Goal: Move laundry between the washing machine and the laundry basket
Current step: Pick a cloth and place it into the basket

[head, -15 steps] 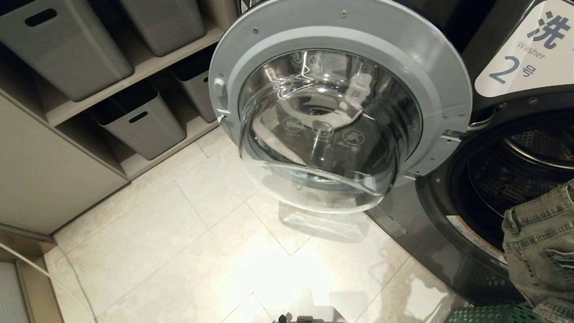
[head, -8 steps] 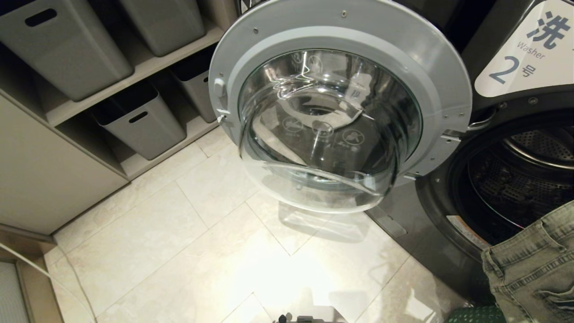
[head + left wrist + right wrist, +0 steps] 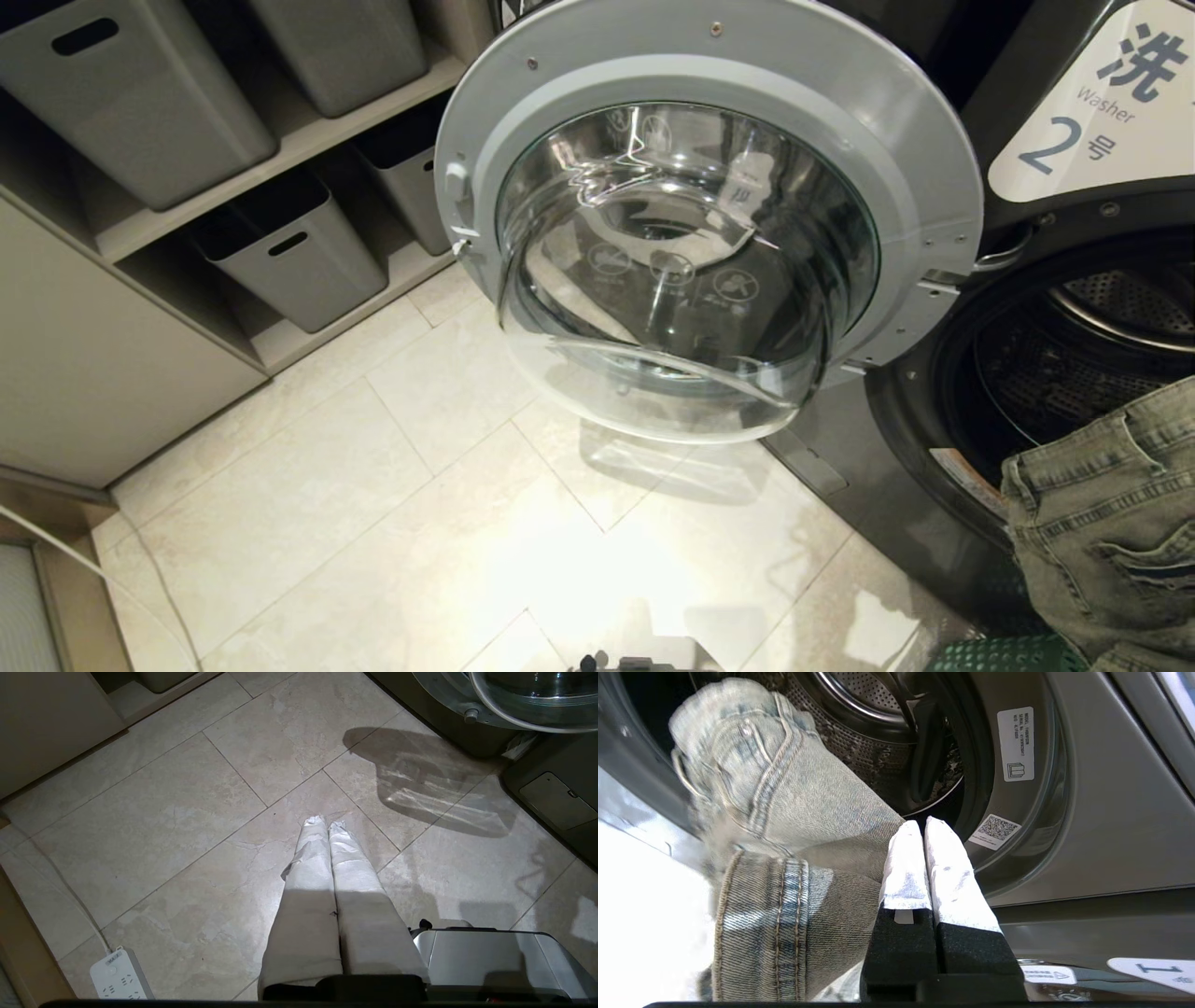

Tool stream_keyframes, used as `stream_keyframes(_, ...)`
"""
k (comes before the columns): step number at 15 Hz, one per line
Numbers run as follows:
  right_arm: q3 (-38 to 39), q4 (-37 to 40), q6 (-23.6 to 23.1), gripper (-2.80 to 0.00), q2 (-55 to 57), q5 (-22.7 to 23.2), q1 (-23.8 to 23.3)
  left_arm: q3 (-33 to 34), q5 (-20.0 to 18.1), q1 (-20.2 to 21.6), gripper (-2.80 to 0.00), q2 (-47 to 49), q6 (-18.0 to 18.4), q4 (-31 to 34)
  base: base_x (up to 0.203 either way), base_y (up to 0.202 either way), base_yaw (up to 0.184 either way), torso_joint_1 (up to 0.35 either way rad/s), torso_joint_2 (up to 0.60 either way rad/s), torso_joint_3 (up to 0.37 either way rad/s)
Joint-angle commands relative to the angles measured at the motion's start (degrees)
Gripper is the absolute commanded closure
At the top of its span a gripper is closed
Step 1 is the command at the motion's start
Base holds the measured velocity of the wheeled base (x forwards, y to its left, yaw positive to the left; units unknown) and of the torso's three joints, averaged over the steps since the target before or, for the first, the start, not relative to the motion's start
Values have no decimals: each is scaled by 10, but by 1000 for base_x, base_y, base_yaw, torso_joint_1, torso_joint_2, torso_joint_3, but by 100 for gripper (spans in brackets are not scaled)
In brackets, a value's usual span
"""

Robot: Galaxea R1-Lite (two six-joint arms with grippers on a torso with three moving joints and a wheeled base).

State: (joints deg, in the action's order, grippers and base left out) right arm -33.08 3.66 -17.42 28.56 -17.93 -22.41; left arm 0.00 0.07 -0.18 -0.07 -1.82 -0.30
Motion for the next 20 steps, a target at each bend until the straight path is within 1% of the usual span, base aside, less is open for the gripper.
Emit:
stream_keyframes(1, 7, 0, -2, 0, -6, -1, 0, 1, 0, 0, 0, 0, 0, 0, 0, 0, 0, 0, 0, 0)
stream_keyframes(4, 9, 0, -3, 0, -6, -1, 0, 1, 0, 0, 0, 0, 0, 0, 2, 1, -29, 2, -1, 1)
stream_keyframes(12, 13, 0, -4, 0, -6, -1, 0, 1, 0, 0, 0, 0, 0, 0, 0, 7, -174, 1, 1, 3)
stream_keyframes(16, 28, 0, -5, 0, -12, -1, 0, 1, 0, 0, 0, 0, 0, 0, 0, 8, -174, 0, 2, 3)
stream_keyframes(18, 38, 0, -16, 0, -19, -1, 0, 1, 0, 0, 0, 0, 0, 0, 0, 5, -132, 4, 0, 4)
stream_keyframes(20, 47, 0, -19, 0, -25, 0, 0, 1, 0, 0, 0, 0, 0, 0, -1, 1, -33, 2, 4, 0)
